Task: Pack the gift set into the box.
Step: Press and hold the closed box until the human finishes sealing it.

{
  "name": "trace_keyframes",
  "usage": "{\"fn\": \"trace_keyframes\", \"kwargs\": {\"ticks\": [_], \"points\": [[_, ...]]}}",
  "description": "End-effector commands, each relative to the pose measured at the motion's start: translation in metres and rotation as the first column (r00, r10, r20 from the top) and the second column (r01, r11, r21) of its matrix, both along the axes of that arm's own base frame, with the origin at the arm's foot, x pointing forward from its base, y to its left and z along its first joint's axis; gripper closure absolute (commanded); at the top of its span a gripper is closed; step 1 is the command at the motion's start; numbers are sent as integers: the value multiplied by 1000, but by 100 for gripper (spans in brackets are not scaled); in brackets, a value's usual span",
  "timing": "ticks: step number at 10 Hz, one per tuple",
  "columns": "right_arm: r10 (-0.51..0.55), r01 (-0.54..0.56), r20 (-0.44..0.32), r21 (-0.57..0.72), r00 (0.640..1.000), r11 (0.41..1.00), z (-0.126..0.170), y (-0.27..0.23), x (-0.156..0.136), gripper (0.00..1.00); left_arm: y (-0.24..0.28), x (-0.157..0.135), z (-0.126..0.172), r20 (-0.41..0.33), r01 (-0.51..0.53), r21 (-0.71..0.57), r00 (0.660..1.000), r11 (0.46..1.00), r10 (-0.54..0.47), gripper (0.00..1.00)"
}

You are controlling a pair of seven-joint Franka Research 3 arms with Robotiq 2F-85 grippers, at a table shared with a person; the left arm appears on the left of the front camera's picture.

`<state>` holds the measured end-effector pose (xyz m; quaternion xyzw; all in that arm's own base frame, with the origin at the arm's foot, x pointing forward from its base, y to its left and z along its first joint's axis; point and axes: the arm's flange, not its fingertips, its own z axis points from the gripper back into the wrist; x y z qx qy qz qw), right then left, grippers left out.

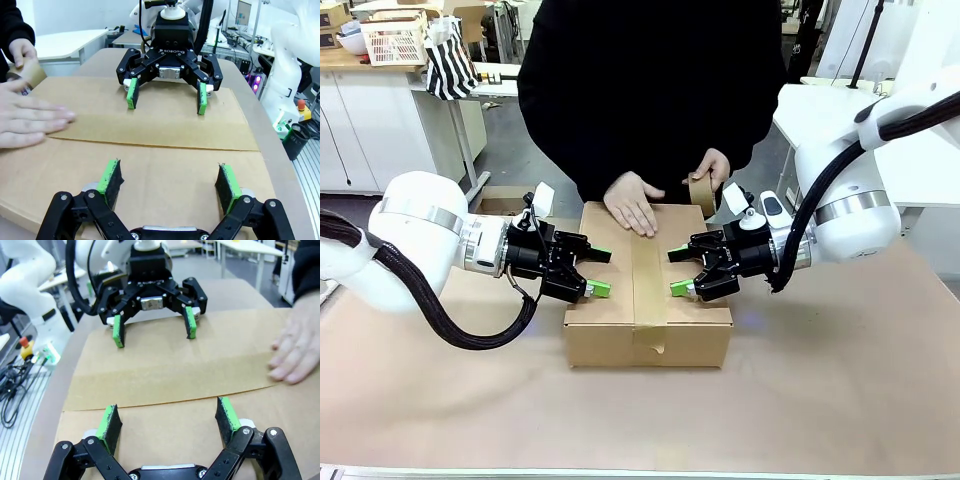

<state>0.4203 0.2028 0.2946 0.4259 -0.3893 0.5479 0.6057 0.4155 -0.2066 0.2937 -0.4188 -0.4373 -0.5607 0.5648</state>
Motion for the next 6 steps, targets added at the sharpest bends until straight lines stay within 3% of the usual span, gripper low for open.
{"fn": "trace_keyframes", "kwargs": {"ticks": [1, 6], "points": [[-9, 9, 9, 3, 1000, 1000, -3, -1, -2, 0, 1, -1, -2, 10, 2, 5, 1000, 1000, -2, 0], [-9, 9, 9, 3, 1000, 1000, -3, -1, -2, 0, 1, -1, -2, 10, 2, 5, 1000, 1000, -2, 0]]}}
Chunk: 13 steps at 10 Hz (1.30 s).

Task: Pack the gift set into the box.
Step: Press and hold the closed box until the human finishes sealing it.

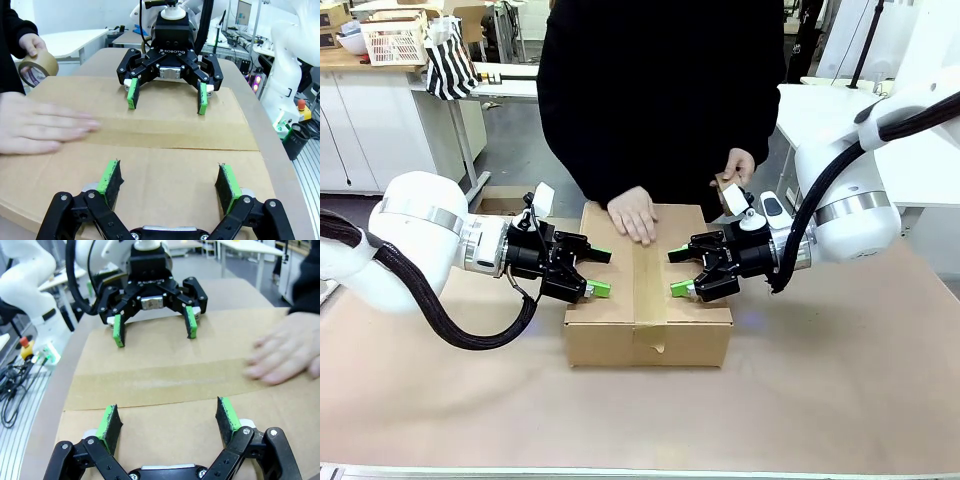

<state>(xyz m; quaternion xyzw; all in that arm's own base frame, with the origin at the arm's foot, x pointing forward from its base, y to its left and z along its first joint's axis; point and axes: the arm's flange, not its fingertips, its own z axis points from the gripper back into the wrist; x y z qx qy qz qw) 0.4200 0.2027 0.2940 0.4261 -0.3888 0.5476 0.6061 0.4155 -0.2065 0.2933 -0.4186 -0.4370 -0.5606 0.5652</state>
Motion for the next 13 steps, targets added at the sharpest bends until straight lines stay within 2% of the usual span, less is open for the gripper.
{"fn": "trace_keyframes", "kwargs": {"ticks": [1, 13], "points": [[-9, 9, 10, 4, 1000, 1000, -3, 0, -2, 0, 1, -1, -2, 11, 2, 4, 1000, 1000, -2, 0], [-9, 9, 10, 4, 1000, 1000, -3, 0, -2, 0, 1, -1, -2, 11, 2, 4, 1000, 1000, -2, 0]]}}
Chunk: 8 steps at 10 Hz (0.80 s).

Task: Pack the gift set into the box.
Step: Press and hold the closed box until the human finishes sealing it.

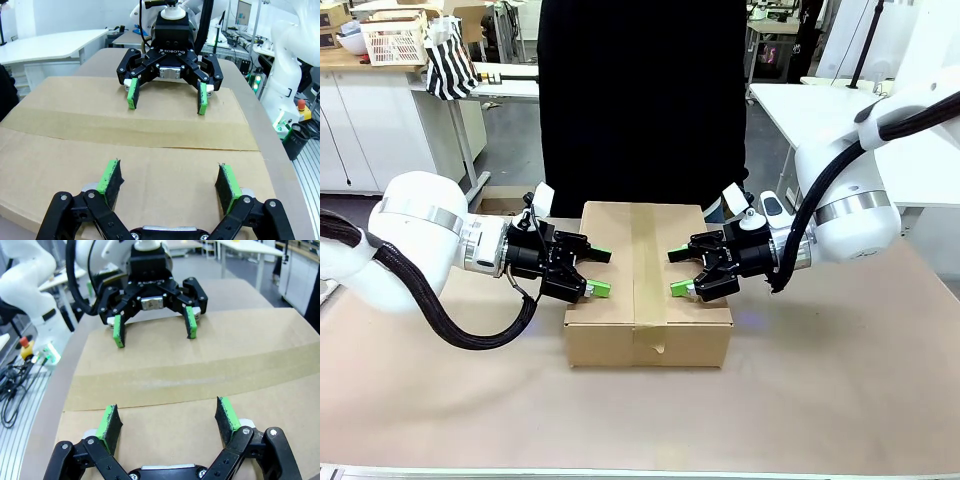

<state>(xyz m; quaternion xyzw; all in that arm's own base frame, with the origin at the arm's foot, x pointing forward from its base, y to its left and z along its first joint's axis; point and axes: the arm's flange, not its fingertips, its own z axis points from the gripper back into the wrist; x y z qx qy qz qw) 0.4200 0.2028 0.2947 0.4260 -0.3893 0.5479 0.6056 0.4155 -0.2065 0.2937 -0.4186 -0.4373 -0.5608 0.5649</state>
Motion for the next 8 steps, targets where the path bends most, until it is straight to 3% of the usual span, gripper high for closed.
{"fn": "trace_keyframes", "kwargs": {"ticks": [1, 8], "points": [[-9, 9, 9, 3, 1000, 1000, -3, -1, -2, 0, 1, -1, -2, 10, 2, 5, 1000, 1000, -2, 0], [-9, 9, 9, 3, 1000, 1000, -3, -1, -2, 0, 1, -1, -2, 10, 2, 5, 1000, 1000, -2, 0]]}}
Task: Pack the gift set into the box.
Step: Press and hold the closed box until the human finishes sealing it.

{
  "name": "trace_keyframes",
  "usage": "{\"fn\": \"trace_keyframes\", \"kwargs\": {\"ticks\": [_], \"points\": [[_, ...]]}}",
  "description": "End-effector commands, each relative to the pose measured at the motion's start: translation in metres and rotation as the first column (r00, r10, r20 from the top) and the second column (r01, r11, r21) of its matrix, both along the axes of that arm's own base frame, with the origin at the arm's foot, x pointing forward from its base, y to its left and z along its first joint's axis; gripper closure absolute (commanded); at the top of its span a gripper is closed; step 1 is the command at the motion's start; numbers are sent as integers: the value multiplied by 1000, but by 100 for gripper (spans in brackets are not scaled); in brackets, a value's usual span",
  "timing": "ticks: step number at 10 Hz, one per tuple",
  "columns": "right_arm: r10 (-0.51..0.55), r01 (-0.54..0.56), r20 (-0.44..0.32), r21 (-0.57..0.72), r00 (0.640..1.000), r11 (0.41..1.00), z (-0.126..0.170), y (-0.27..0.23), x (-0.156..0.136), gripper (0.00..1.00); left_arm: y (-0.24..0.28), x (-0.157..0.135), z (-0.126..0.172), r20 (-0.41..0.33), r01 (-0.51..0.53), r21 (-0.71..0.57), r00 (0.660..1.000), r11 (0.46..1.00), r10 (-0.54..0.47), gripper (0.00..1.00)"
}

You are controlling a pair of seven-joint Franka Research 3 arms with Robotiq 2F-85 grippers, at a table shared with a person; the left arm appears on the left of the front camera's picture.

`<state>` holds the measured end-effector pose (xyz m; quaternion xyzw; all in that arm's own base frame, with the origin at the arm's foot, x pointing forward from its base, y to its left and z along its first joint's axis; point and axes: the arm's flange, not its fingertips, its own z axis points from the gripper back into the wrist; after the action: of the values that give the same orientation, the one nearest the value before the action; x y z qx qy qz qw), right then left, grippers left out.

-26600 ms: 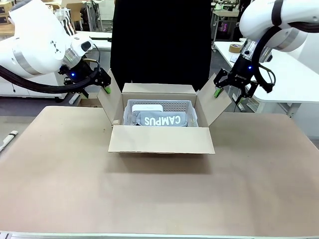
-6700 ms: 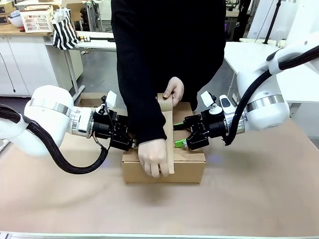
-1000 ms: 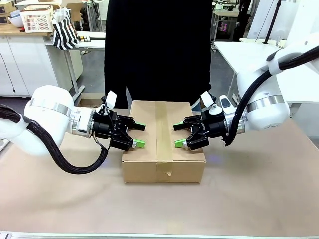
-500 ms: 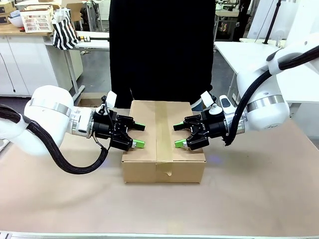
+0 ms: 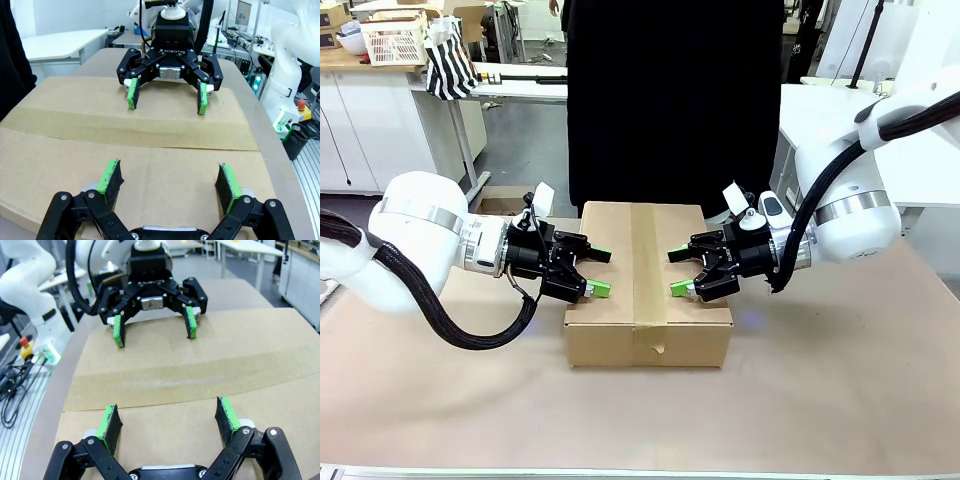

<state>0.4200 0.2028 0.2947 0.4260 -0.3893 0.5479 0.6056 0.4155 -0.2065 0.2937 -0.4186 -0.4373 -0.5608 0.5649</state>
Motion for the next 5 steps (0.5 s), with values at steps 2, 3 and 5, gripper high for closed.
{"fn": "trace_keyframes", "kwargs": {"ticks": [2, 3, 5], "points": [[-9, 9, 9, 3, 1000, 1000, -3, -1, -2, 0, 1, -1, -2, 10, 2, 5, 1000, 1000, -2, 0], [0, 0, 0, 0, 1000, 1000, 0, 0, 0, 0, 0, 0, 0, 0, 0, 0, 1000, 1000, 0, 0], [-6, -3, -209, -43, 978, 999, 54, -2, 0, 0, 1, -14, 48, -231, 44, -111, 970, 993, -69, 0]]}}
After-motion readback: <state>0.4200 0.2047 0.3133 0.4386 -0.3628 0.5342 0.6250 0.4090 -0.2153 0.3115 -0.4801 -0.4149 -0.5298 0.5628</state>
